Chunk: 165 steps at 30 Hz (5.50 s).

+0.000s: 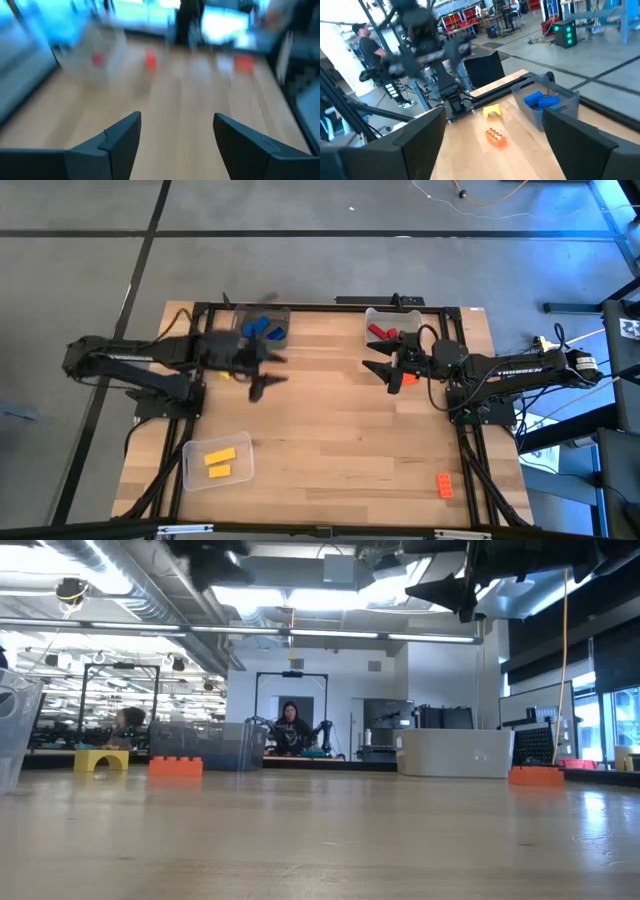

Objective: Sort & place blocks by color
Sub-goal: Put the yellow arch block into the white transparent bin

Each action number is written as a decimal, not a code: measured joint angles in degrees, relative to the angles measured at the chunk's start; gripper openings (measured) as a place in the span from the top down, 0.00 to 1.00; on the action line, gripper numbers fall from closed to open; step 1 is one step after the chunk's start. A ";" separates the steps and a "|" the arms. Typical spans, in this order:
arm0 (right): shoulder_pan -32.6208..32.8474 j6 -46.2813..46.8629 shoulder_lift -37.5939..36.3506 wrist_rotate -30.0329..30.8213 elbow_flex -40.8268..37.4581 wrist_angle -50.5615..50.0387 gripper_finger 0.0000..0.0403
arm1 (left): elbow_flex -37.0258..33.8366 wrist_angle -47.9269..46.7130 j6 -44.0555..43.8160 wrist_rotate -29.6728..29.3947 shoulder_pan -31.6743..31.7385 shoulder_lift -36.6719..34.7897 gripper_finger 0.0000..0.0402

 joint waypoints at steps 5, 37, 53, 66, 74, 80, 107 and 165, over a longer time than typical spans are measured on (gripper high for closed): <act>0.21 -3.56 0.00 -0.04 0.00 0.82 0.18 | -4.79 18.57 -2.19 4.00 7.38 0.00 0.40; 0.22 -3.84 0.00 -0.13 0.00 1.57 0.18 | -17.54 42.76 -8.06 -1.45 2.66 2.10 0.40; 0.20 -3.82 0.00 -0.10 0.00 1.16 0.18 | -1.17 -22.28 -18.83 -12.44 20.27 4.52 0.40; 0.13 -3.82 0.02 0.00 0.00 0.52 0.18 | -12.79 -35.57 -24.62 -11.04 30.88 9.01 0.40; 0.13 -3.82 0.09 0.88 0.00 0.01 0.18 | -18.31 -30.60 -25.87 -8.67 32.81 8.96 0.40; 0.15 -3.82 0.09 0.88 0.00 0.02 0.18 | -21.31 -26.45 -25.82 -8.41 32.85 8.96 0.40; 0.15 -1.91 0.09 0.94 -0.02 0.08 0.18 | -17.09 -11.75 -20.96 0.23 25.91 0.31 0.70; 0.17 -2.16 0.09 0.94 -0.02 2.79 0.18 | 0.87 -14.80 -53.73 7.09 -38.07 6.70 0.70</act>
